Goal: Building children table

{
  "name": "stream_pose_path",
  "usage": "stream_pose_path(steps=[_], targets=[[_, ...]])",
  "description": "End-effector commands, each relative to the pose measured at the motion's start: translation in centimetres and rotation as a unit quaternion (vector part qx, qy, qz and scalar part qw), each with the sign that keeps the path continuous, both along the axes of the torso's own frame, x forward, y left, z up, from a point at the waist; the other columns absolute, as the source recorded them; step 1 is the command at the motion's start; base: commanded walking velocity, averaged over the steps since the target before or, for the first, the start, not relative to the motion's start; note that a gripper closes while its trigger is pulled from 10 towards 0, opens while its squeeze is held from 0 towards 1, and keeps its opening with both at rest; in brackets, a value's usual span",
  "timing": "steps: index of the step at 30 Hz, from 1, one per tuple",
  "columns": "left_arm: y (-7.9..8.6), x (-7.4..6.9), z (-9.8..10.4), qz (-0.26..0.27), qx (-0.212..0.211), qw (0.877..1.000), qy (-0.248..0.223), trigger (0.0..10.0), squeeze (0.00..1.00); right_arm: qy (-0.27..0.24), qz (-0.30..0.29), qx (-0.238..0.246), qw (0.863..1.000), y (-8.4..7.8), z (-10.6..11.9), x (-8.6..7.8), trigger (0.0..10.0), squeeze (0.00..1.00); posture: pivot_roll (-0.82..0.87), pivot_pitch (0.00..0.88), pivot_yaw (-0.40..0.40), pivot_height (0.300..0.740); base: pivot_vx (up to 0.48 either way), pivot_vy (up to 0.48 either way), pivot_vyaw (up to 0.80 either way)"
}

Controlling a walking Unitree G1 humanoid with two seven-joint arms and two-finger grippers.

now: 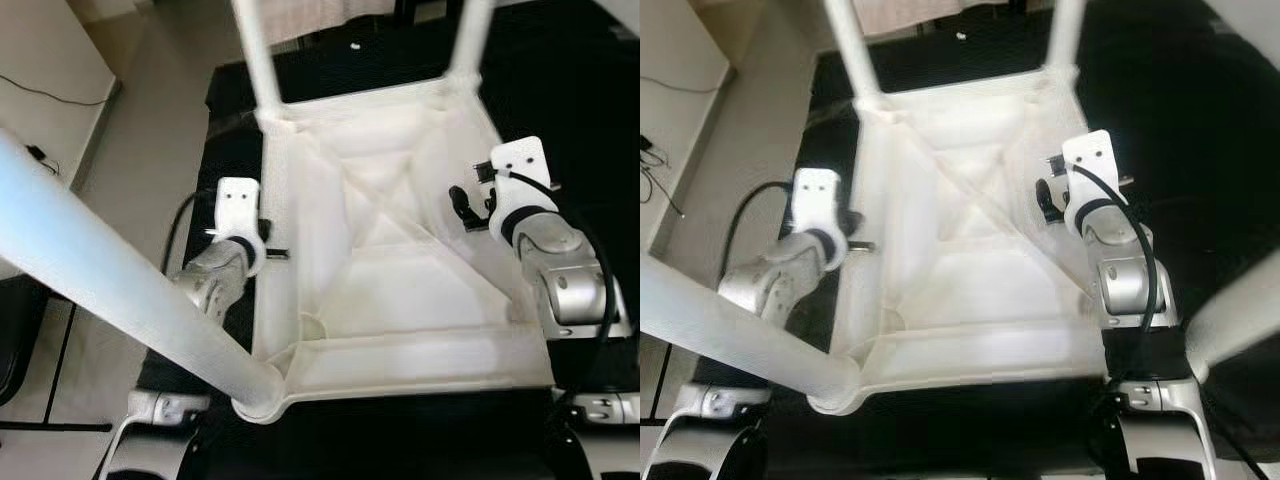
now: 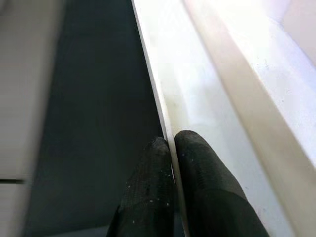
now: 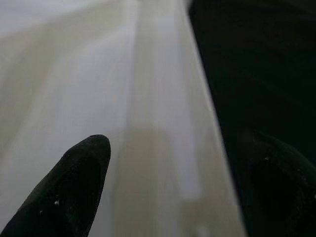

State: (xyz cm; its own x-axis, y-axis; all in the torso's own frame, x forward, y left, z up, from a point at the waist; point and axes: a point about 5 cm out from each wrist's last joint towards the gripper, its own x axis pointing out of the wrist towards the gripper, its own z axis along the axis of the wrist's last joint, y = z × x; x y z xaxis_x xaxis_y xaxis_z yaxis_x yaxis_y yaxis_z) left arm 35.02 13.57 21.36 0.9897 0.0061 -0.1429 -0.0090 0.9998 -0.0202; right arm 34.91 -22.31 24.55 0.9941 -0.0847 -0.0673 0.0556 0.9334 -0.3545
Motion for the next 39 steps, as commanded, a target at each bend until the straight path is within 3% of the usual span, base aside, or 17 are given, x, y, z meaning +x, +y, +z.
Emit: stream_pose_path(steps=[1, 6, 9, 13, 16, 17, 18, 19, 20, 21, 22, 23, 30, 31, 34, 36, 39], targets=[[3.3, -1.1, 3.0, 0.081, 0.036, 0.993, -0.075, 0.0, 0.00, 0.007, 0.017, 0.010, 1.000, 0.8, -0.5, 0.2, 10.0, 0.00, -0.06, 0.211, 0.152, 0.740, 0.000, 0.000, 0.00], [2.9, -2.3, 2.6, 0.059, 0.028, 0.996, -0.060, 0.0, 0.00, 0.008, 0.017, 0.009, 1.000, 0.8, -0.5, 0.3, 10.0, 0.00, -0.06, 0.208, 0.150, 0.740, 0.000, 0.000, 0.00], [2.0, -3.1, 1.5, 0.025, -0.004, 0.999, -0.032, 0.0, 0.00, 0.008, 0.014, 0.009, 1.000, 0.7, -0.5, 0.4, 10.0, 0.00, -0.06, 0.206, 0.151, 0.740, 0.000, 0.000, 0.00], [-0.3, -4.8, -0.9, -0.090, -0.033, 0.995, 0.019, 0.0, 0.00, 0.010, 0.009, 0.006, 1.000, 0.7, -0.5, 0.4, 10.0, 0.00, -0.06, 0.206, 0.148, 0.740, 0.000, 0.000, 0.00], [-0.6, -5.2, -1.3, -0.113, -0.029, 0.993, 0.025, 0.0, 0.00, 0.012, 0.007, 0.005, 1.000, 0.7, -0.6, 0.4, 10.0, 0.00, -0.06, 0.207, 0.147, 0.740, 0.000, 0.000, 0.00], [-0.2, -5.2, -1.6, -0.105, -0.022, 0.994, 0.033, 7.9, 0.00, 0.014, 0.007, 0.005, 1.000, 0.7, -0.6, 0.4, 10.0, 0.00, -0.06, 0.208, 0.146, 0.740, 0.000, 0.000, 0.00], [-0.2, -5.2, -1.6, -0.105, -0.022, 0.994, 0.033, 7.9, 0.00, 0.014, 0.007, 0.005, 1.000, 0.7, -0.6, 0.4, 10.0, 0.00, -0.06, 0.208, 0.146, 0.740, 0.000, 0.000, 0.00], [1.6, -5.0, -2.0, -0.057, -0.012, 0.998, 0.037, 10.0, 0.43, 0.015, 0.007, 0.006, 1.000, 0.7, -0.7, 0.4, 10.0, 0.00, -0.06, 0.209, 0.146, 0.740, 0.000, 0.000, 0.00], [1.6, -5.0, -2.0, -0.057, -0.012, 0.998, 0.037, 10.0, 0.43, 0.015, 0.007, 0.006, 1.000, 0.7, -0.7, 0.4, 10.0, 0.00, -0.06, 0.209, 0.146, 0.740, 0.000, 0.000, 0.00], [2.9, -4.6, -1.9, -0.021, -0.004, 0.999, 0.030, 10.0, 1.00, 0.015, 0.010, 0.007, 1.000, 0.8, -0.6, 0.3, 10.0, 0.00, -0.06, 0.210, 0.144, 0.740, 0.000, 0.000, 0.00], [2.9, -4.6, -1.9, -0.021, -0.004, 0.999, 0.030, 10.0, 1.00, 0.015, 0.010, 0.007, 1.000, 0.8, -0.6, 0.3, 10.0, 0.00, -0.06, 0.210, 0.144, 0.740, 0.000, 0.000, 0.00], [5.0, -4.3, -1.3, 0.039, 0.006, 0.999, 0.011, 10.0, 1.00, 0.011, 0.022, 0.008, 1.000, 1.0, -0.4, 0.3, 10.0, 0.00, -0.06, 0.210, 0.144, 0.740, 0.000, 0.000, 0.00], [8.8, -4.1, 1.4, 0.151, 0.050, 0.986, -0.058, 10.0, 1.00, -0.002, 0.054, 0.007, 0.999, 0.3, 0.5, 0.0, 10.0, 0.00, -0.07, 0.214, 0.136, 0.740, 0.000, 0.000, 0.00], [9.1, -4.0, 2.0, 0.155, 0.051, 0.984, -0.076, 10.0, 0.00, -0.004, 0.061, 0.008, 0.998, 0.2, 0.7, -0.1, 10.0, 0.00, -0.07, 0.214, 0.136, 0.740, 0.000, 0.000, 0.00], [9.0, -3.9, 2.5, 0.147, 0.048, 0.984, -0.090, 10.0, 0.00, -0.007, 0.073, 0.012, 0.997, 0.3, 0.9, -0.2, 10.0, 0.00, -0.07, 0.214, 0.136, 0.740, 0.000, 0.000, 0.00], [6.6, -3.7, 4.2, 0.051, 0.011, 0.989, -0.140, 10.0, 0.00, -0.025, 0.187, 0.021, 0.982, 1.7, 1.6, -1.7, 10.0, 0.00, -0.08, 0.215, 0.133, 0.740, 0.000, 0.000, 0.00], [5.8, -3.8, 4.5, 0.019, -0.001, 0.988, -0.153, 10.0, 0.00, -0.029, 0.219, 0.019, 0.975, 2.1, 1.7, -2.2, 10.0, 0.00, -0.08, 0.215, 0.133, 0.740, 0.000, 0.000, 0.00]])
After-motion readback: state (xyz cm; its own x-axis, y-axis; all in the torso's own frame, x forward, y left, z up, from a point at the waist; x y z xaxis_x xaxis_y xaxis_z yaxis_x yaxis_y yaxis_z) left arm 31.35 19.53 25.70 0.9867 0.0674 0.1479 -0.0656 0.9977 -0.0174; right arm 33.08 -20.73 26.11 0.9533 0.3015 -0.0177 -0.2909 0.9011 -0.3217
